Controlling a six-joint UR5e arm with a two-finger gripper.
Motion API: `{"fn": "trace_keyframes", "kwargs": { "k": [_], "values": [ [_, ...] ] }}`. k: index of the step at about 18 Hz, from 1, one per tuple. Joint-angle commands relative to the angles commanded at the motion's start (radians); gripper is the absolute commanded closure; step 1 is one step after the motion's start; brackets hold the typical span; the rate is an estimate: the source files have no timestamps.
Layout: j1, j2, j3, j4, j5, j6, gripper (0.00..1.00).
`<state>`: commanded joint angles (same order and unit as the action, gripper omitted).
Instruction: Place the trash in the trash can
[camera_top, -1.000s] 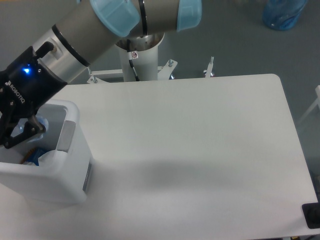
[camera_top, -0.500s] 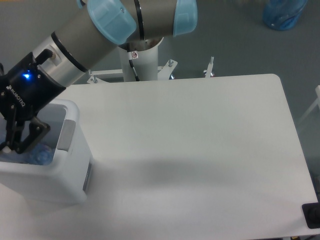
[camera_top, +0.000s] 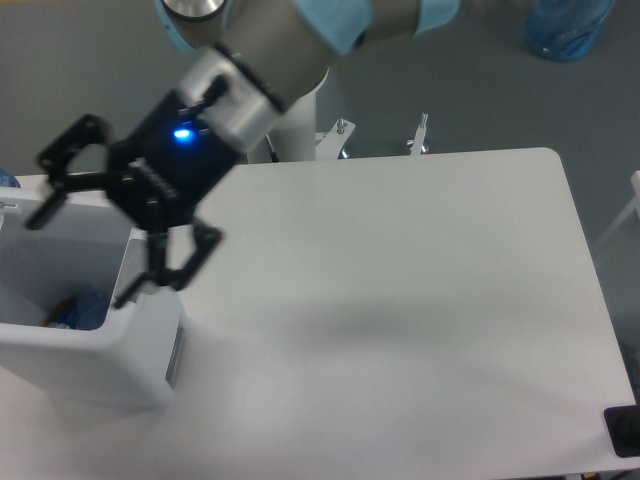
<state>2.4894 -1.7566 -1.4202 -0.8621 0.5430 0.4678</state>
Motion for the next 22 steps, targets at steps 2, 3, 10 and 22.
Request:
{"fn": "trace_keyframes", "kwargs": {
  "k": [2, 3, 10, 22],
  "values": [
    [0.034, 0.034, -0.051, 0.000, 0.058, 0.049, 0.00],
    [0.042, 0.045, -0.071, -0.003, 0.115, 0.084, 0.00],
    [0.054, 0.062, -0.143, -0.035, 0.543, 0.280, 0.00],
    [0.207, 0.040, -0.329, -0.158, 0.916, 0.661, 0.00]
  ]
}}
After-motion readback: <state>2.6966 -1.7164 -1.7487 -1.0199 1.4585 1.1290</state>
